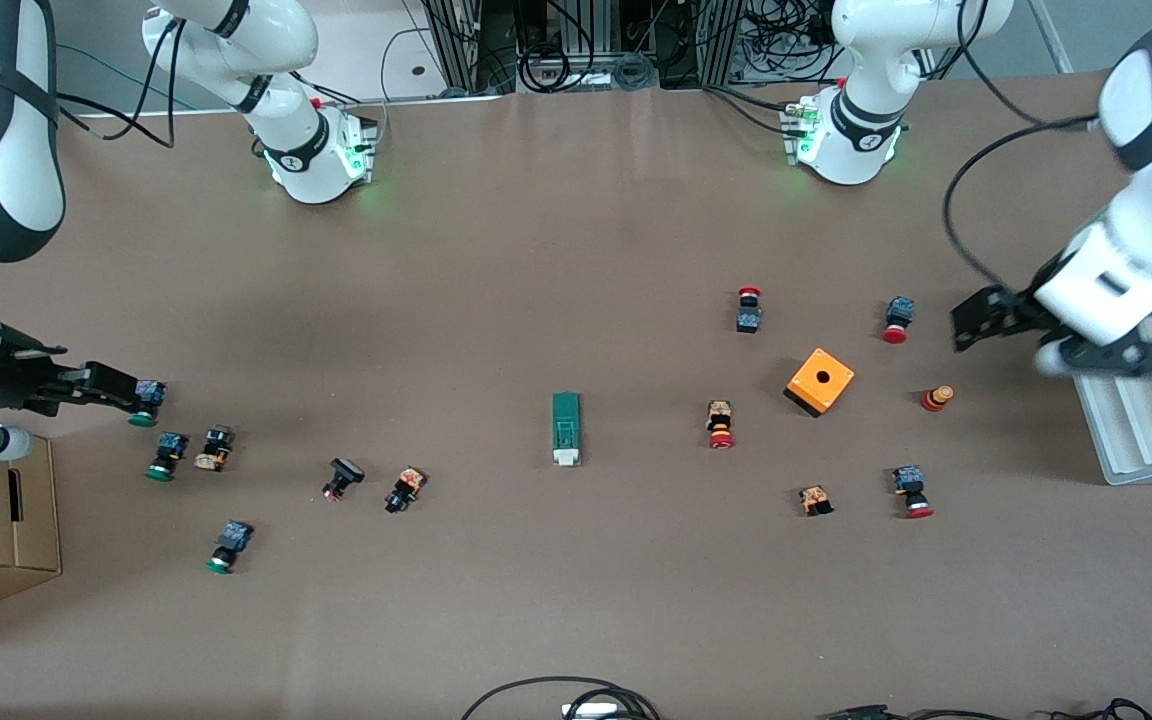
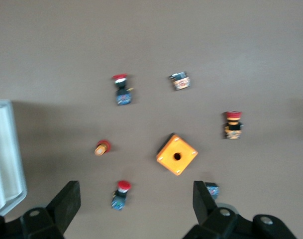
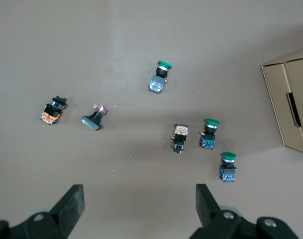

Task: Close load switch with both arms

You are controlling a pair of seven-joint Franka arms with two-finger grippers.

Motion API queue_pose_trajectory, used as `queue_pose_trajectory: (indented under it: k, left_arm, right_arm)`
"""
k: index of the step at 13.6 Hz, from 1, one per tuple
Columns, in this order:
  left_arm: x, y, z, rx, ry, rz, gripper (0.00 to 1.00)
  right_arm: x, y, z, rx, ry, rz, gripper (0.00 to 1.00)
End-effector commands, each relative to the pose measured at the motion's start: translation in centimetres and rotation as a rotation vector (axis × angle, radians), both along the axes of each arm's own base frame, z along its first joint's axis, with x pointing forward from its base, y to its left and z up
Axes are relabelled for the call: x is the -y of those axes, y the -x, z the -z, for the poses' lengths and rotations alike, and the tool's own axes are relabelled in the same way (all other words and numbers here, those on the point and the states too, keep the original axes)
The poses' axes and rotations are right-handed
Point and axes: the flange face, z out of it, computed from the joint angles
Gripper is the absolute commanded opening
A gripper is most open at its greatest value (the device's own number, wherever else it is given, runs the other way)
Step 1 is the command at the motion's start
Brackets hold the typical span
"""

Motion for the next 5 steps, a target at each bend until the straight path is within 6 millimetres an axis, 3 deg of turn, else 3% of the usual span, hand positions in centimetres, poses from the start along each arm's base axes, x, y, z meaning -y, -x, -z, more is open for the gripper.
queue_pose_trajectory:
  k: [1,5]
  left_arm:
    - [-0.97,2.22,0.0,0.019,0.002,0.011,1.0]
    - [-0.73,2.11,-0.15,0.023,0.005,0.009,1.0]
  right_arm:
    - [0.4,-0.08,-0.29,0.008,-0.012,-0.009,1.0]
    - [0.84,-0.04,-0.28,0.006,-0.015,-0.021,1.0]
